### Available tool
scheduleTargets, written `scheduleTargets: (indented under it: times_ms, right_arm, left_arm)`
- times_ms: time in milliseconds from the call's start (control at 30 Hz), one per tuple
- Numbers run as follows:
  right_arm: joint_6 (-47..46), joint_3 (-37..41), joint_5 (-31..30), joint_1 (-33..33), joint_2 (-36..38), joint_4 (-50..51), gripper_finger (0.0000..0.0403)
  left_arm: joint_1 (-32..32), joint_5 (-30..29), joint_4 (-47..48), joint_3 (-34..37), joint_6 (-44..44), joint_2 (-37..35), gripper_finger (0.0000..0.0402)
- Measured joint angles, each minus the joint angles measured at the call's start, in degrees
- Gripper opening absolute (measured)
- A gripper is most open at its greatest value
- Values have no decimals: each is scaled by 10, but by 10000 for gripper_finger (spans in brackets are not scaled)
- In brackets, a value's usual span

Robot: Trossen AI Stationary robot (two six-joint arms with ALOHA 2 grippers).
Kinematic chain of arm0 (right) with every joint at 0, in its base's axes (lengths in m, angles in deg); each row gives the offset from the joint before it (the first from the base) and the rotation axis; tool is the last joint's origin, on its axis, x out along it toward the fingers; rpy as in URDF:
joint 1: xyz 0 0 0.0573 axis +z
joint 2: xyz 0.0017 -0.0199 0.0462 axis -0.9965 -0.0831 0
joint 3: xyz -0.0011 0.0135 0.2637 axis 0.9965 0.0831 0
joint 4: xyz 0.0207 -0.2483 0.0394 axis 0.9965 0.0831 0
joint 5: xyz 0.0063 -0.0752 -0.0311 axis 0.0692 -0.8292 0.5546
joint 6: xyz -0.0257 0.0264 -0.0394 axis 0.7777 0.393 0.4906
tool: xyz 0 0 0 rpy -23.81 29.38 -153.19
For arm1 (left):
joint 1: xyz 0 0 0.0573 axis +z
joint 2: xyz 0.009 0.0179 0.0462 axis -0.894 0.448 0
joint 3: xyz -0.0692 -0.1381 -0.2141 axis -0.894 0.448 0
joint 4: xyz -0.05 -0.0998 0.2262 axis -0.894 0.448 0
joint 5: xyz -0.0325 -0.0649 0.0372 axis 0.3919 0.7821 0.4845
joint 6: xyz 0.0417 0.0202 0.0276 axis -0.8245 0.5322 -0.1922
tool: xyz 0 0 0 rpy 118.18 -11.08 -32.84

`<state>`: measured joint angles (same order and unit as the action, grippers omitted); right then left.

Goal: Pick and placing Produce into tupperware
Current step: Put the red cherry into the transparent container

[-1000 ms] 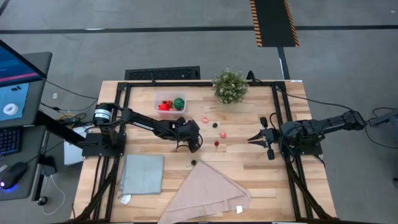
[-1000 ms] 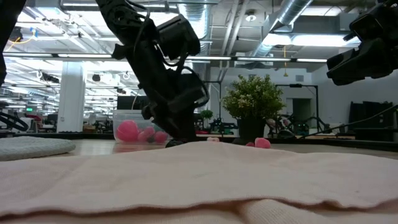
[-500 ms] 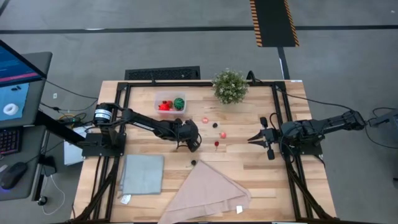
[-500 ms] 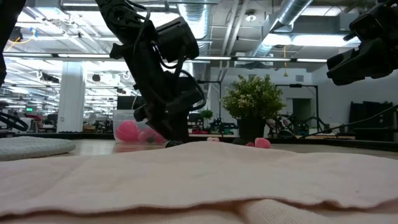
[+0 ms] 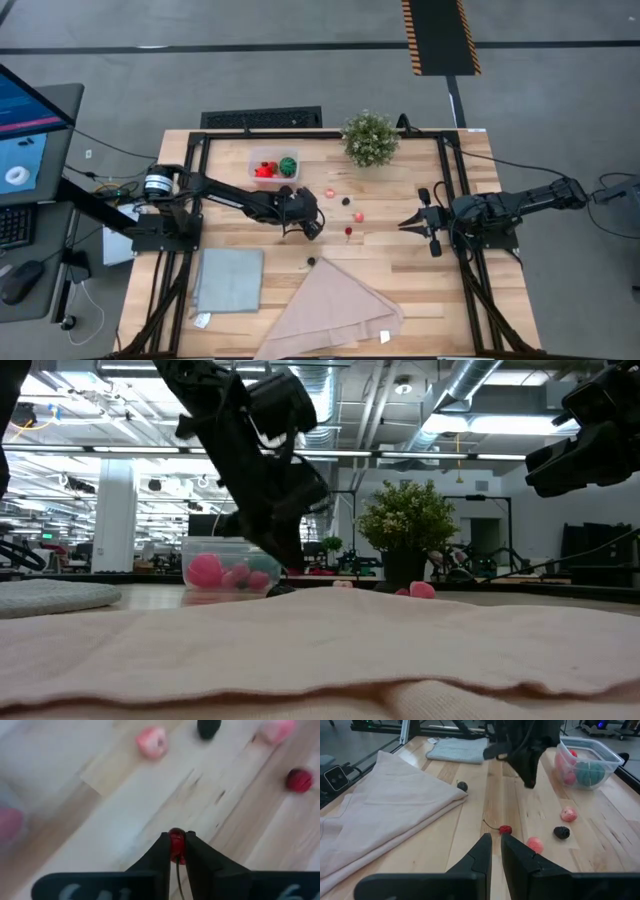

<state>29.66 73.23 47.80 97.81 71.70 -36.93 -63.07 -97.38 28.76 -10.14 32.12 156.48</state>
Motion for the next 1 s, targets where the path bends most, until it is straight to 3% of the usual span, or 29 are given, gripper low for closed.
scheduleTargets:
  times_ms: [133,400,600,767,867,1000]
  right_arm:
    - [0,0,0,0,0,0,64]
    - [0,0,0,0,0,0,64]
    - [0,0,0,0,0,1,64]
    - [0,0,0,0,0,1,64]
    - [0,0,0,0,0,1,64]
    - [0,0,0,0,0,1,64]
  left_arm:
    - [0,-27,37,0,-12,-46,38]
    - [26,-134,137,0,1,-151,31]
    - [113,-128,168,0,-18,-182,51]
    - [180,-52,129,21,-44,-178,53]
    - [190,-21,87,34,-69,-177,65]
    - [172,-15,78,34,-49,-177,121]
